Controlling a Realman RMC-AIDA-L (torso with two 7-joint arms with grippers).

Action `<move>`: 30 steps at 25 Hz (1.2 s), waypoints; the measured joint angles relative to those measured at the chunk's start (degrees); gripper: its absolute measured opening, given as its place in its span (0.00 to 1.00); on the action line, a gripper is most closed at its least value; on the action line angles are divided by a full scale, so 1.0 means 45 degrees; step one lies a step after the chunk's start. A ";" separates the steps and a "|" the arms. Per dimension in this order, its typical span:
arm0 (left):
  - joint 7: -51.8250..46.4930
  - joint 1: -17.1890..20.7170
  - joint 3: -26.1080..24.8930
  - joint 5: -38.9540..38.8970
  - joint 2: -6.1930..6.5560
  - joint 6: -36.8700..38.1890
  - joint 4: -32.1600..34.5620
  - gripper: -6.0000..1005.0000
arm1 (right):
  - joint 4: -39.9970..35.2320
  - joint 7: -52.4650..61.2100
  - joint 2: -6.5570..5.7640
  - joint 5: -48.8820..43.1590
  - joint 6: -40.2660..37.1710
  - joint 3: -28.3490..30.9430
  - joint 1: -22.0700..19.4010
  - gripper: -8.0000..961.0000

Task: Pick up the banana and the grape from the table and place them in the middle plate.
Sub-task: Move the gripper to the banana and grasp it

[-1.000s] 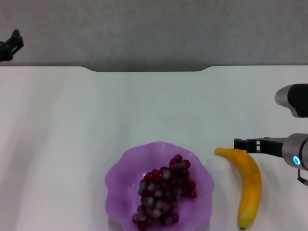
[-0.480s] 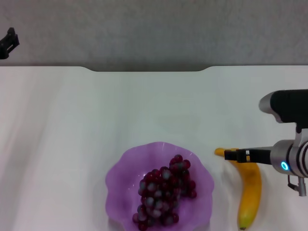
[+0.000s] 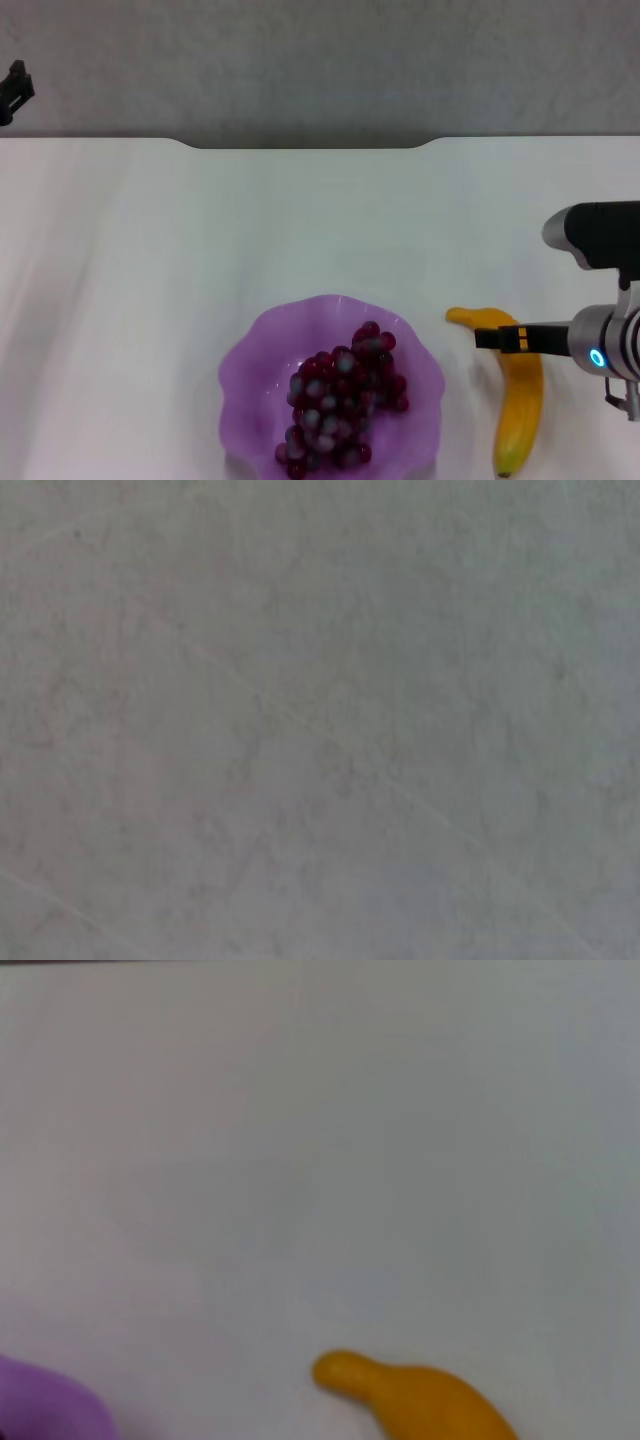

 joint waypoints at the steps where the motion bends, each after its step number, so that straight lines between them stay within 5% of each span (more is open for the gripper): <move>1: 0.0000 -0.0003 0.0000 0.0006 0.0001 0.0000 -0.0004 0.89 | 0.0161 0.0002 0.0000 0.0000 0.0002 -0.0025 0.0062 0.78; 17: 0.0000 -0.0096 0.0000 0.0010 -0.0015 -0.0082 -0.0037 0.89 | 0.2763 -0.0077 0.0031 0.0960 -0.0989 -0.0664 0.1541 0.74; 30: 0.0000 0.0002 0.0001 0.0010 -0.0006 -0.0096 -0.0037 0.89 | 0.2764 -0.0072 0.0017 0.1220 -0.1530 -0.0933 0.1466 0.69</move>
